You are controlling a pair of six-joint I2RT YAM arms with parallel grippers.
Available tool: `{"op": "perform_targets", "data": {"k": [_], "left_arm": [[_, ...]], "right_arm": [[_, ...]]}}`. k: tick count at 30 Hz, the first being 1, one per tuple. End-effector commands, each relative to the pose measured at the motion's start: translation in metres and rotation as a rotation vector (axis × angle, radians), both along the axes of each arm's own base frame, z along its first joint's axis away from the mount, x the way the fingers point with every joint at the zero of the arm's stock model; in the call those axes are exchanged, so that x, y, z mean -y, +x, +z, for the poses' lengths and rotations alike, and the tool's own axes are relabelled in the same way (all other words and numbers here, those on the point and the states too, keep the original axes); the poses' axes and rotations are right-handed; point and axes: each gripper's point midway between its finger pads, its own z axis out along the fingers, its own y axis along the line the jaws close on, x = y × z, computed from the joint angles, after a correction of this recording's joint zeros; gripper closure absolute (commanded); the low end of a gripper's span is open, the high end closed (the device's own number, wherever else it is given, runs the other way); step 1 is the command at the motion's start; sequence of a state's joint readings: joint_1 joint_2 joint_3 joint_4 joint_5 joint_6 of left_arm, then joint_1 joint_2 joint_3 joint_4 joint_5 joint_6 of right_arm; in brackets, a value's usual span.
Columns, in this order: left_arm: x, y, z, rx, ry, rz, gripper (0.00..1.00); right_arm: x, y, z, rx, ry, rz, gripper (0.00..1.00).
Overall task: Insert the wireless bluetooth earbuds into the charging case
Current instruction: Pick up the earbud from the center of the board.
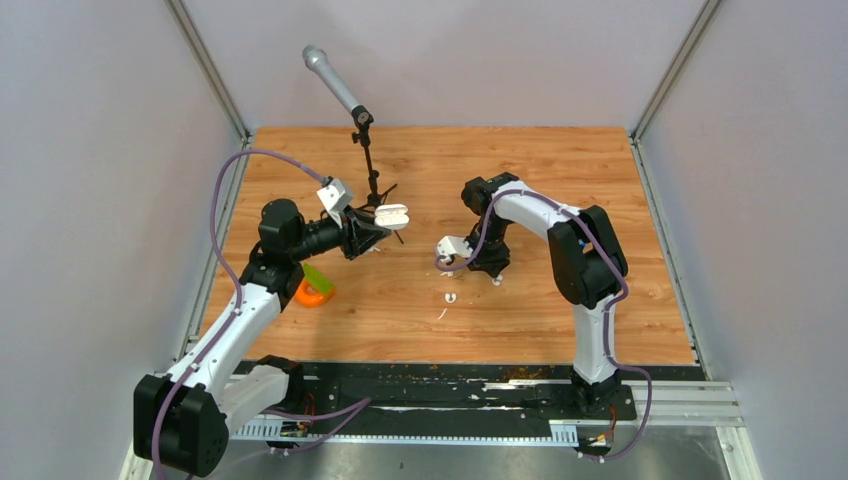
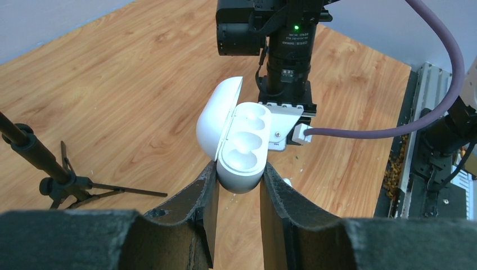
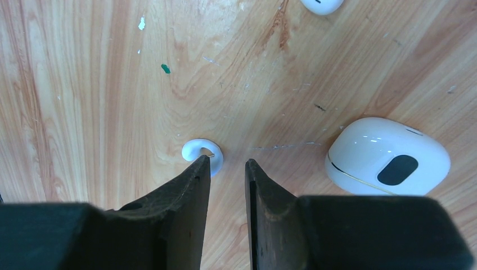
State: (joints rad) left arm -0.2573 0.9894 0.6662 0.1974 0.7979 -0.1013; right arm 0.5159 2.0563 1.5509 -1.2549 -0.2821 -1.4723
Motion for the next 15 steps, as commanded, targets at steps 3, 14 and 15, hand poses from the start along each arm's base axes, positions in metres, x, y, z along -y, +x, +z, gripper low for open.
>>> {"op": "perform_targets", "data": {"k": [3, 14, 15], "left_arm": [[-0.0036, 0.0067, 0.0085, 0.052, 0.002, 0.025, 1.0], [-0.0046, 0.0093, 0.0064, 0.043, 0.004, 0.037, 1.0], [-0.0047, 0.0095, 0.0065, 0.043, 0.003, 0.038, 1.0]], "right_arm": [[0.0016, -0.0006, -0.005, 0.01, -0.002, 0.055, 0.7], [0.0097, -0.0028, -0.0048, 0.023, -0.02, 0.056, 0.71], [0.0105, -0.0032, -0.0035, 0.024, -0.018, 0.054, 0.71]]}}
